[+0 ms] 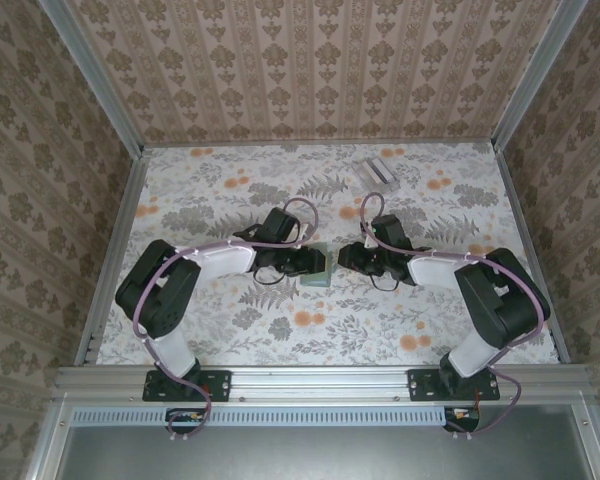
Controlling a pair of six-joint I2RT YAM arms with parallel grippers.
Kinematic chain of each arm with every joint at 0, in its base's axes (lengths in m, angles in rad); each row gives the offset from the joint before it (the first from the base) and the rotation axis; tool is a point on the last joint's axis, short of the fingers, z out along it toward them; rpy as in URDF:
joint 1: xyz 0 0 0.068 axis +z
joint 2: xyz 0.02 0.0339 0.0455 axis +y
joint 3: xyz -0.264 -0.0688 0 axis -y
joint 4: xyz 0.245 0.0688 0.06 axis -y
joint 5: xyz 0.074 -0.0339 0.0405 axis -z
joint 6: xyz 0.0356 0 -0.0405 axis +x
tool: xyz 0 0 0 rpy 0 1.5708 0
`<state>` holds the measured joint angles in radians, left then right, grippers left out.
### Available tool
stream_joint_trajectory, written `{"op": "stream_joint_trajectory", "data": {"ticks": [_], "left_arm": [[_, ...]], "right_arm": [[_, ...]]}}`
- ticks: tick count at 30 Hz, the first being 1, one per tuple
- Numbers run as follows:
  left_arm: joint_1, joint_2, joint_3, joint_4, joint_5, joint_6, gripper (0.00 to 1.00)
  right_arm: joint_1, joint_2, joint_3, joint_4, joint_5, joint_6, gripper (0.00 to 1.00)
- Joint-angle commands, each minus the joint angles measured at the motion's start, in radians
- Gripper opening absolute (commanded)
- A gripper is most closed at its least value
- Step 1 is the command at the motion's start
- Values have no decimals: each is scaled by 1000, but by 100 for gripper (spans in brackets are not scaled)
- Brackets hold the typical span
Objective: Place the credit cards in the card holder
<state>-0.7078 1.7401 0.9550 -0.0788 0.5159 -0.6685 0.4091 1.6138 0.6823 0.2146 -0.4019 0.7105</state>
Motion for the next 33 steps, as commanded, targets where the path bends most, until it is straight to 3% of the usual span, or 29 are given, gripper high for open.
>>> {"op": "stream_joint_trajectory", "data": {"ticks": [1,8,15,25,33], "left_arm": [[-9,22,26,-17,2,10,41],[-12,29,10,-11,-11,-8,25],[-10,30,4,-27,-32,-11,19],[-5,20,-16,-10,-10,-42,13],[5,1,-79,24,-51,-87,14]], "right_arm": [[-12,-17,-9,6,-20,-14,33],[-18,4,-23,41,-50,3,12],[-18,0,-17,31,-74,0,15],[-14,-2,-33,100,-88,72,1],[24,-15,14,34,76,117,0]]}}
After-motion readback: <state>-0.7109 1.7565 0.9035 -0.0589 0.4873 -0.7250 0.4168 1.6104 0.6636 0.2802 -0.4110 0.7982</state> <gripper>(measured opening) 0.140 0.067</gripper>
